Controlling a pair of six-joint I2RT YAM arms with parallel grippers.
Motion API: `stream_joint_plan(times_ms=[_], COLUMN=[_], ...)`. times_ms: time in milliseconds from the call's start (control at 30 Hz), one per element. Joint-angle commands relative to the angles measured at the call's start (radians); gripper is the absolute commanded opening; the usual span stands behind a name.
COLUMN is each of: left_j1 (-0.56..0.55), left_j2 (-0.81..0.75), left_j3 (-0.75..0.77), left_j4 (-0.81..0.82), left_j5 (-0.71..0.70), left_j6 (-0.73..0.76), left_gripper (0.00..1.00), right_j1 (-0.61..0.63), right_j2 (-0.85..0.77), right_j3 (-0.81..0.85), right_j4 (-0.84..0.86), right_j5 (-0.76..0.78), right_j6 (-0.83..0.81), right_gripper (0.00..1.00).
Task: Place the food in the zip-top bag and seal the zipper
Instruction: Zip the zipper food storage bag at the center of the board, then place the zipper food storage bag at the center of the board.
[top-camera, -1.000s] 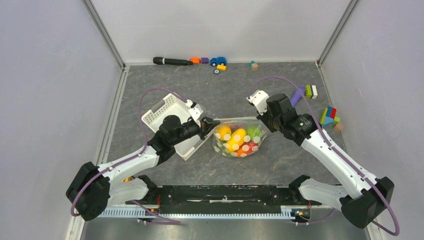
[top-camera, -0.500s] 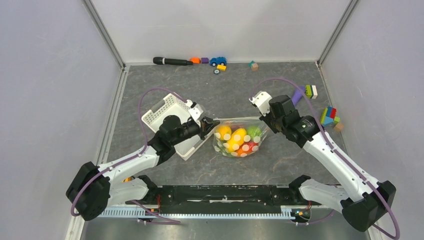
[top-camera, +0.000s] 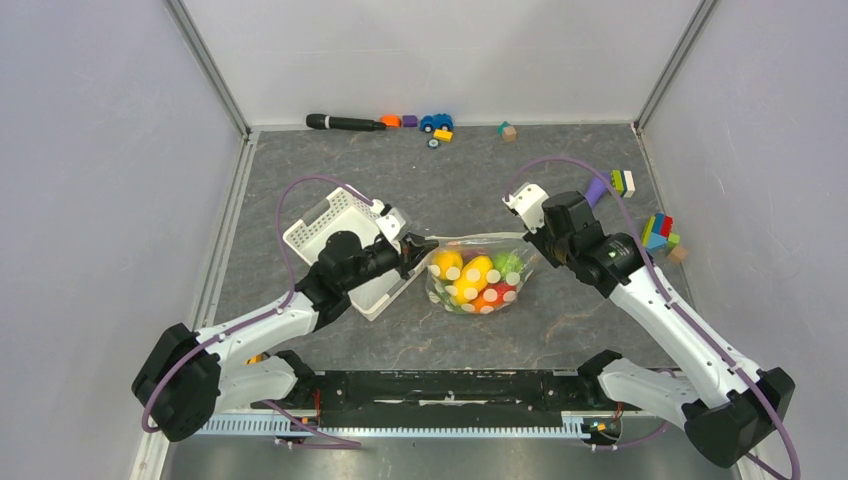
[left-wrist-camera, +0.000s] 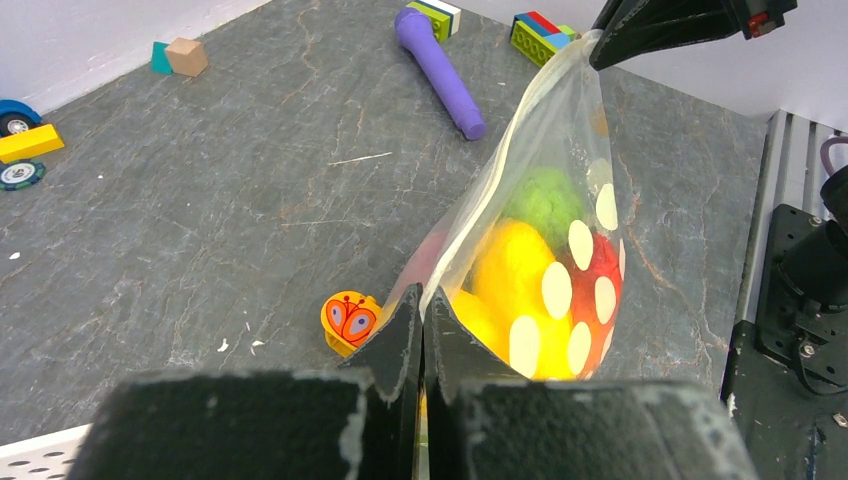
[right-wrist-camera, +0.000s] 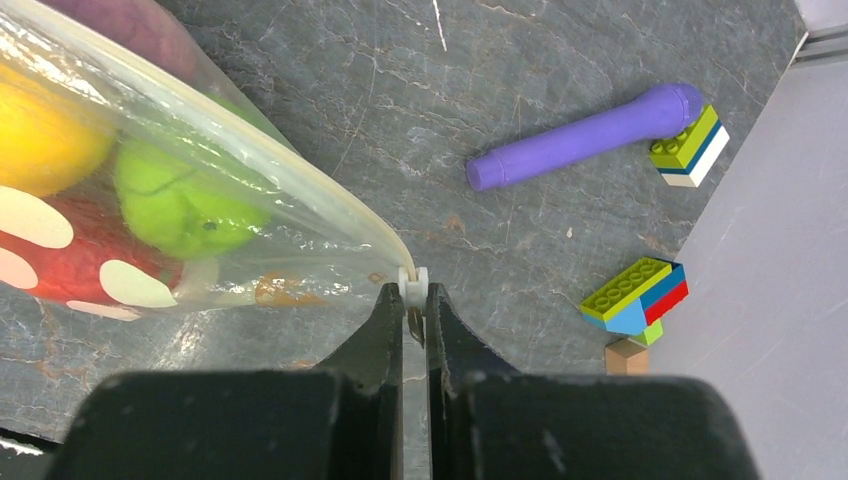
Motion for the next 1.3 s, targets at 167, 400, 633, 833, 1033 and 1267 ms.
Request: stream_joint_plan(times_ms=[167, 400, 633, 833, 1033, 1267], left_j1=[0.012, 0.012, 0.012, 0.012, 0.012, 0.012], left_j2=[-0.02, -0.022, -0.02, -0.023, -0.034, -0.07], left_j3=[-0.005, -0.004, 0.004, 0.013, 0.014, 0.01], left_j4=[0.055, 0.064, 0.05, 0.028, 0.02, 0.005], left_j5=[0.011, 0.047, 0.078, 0.117, 0.095, 0.037], left_j6=[0.035, 0.028, 0.03, 0.033, 0.029, 0.008], left_gripper=[0.02, 0.02, 0.02, 0.02, 0.08, 1.0], right_j1=[-0.02, -0.019, -0.01, 0.0, 0.001, -0.002], right_j2=[-0.026, -0.014, 0.092, 0.218, 0.221, 0.196], right_j3=[0.028, 0.086, 0.121, 0.158, 0.138, 0.176], right_j4=[-0.003, 0.078, 0.142, 0.114, 0.093, 0.136], right_j5=[-0.091, -0.363, -0.543, -0.562, -0.517, -0.077], right_j6=[-0.069, -0.175, -0.279, -0.319, -0.307, -0.167], right_gripper=[0.55, 0.83, 0.84, 0.79, 0.14, 0.0])
